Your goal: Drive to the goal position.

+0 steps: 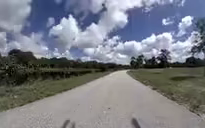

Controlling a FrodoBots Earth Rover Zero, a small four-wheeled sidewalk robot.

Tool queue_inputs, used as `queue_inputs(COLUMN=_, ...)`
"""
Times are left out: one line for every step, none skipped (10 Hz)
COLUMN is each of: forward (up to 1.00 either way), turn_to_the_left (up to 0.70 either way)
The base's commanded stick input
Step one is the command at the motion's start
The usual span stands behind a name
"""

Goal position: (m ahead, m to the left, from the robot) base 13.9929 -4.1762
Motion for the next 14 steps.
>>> queue_inputs(forward=0.7, turn_to_the_left=0.0)
queue_inputs(forward=0.7, turn_to_the_left=0.0)
queue_inputs(forward=0.7, turn_to_the_left=0.0)
queue_inputs(forward=0.7, turn_to_the_left=0.0)
queue_inputs(forward=0.7, turn_to_the_left=0.0)
queue_inputs(forward=0.7, turn_to_the_left=0.0)
queue_inputs(forward=0.7, turn_to_the_left=0.0)
queue_inputs(forward=0.7, turn_to_the_left=0.0)
queue_inputs(forward=0.7, turn_to_the_left=0.0)
queue_inputs(forward=0.7, turn_to_the_left=0.0)
queue_inputs(forward=0.7, turn_to_the_left=0.0)
queue_inputs(forward=0.7, turn_to_the_left=0.0)
queue_inputs(forward=0.7, turn_to_the_left=0.0)
queue_inputs(forward=0.7, turn_to_the_left=0.0)
